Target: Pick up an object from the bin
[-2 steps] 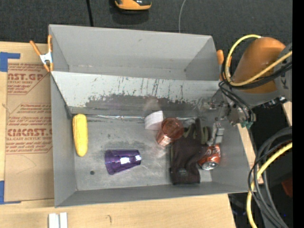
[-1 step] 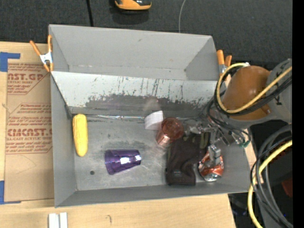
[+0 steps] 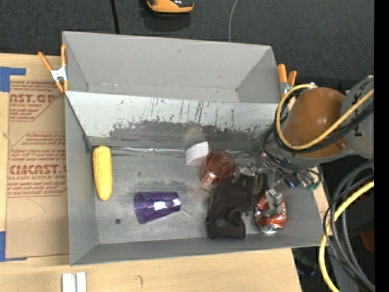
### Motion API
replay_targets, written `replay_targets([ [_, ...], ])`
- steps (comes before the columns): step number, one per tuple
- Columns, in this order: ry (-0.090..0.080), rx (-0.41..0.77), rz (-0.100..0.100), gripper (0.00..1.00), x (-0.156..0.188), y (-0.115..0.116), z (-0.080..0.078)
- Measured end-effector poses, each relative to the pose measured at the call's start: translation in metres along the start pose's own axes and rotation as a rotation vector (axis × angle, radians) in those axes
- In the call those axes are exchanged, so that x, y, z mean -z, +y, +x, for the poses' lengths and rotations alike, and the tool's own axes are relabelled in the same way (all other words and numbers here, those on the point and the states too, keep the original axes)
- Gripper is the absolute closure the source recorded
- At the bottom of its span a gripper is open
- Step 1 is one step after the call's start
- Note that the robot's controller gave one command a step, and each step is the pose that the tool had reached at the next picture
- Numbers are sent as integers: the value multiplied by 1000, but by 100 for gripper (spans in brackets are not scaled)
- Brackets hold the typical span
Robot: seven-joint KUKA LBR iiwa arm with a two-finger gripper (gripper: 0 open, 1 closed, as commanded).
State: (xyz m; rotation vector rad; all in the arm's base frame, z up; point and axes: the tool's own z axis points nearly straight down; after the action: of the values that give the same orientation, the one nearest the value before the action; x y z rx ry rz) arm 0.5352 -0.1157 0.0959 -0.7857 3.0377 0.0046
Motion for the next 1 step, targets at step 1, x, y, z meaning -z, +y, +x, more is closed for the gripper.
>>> replay_targets([
  [1,2,193,3,0,12,11,3],
])
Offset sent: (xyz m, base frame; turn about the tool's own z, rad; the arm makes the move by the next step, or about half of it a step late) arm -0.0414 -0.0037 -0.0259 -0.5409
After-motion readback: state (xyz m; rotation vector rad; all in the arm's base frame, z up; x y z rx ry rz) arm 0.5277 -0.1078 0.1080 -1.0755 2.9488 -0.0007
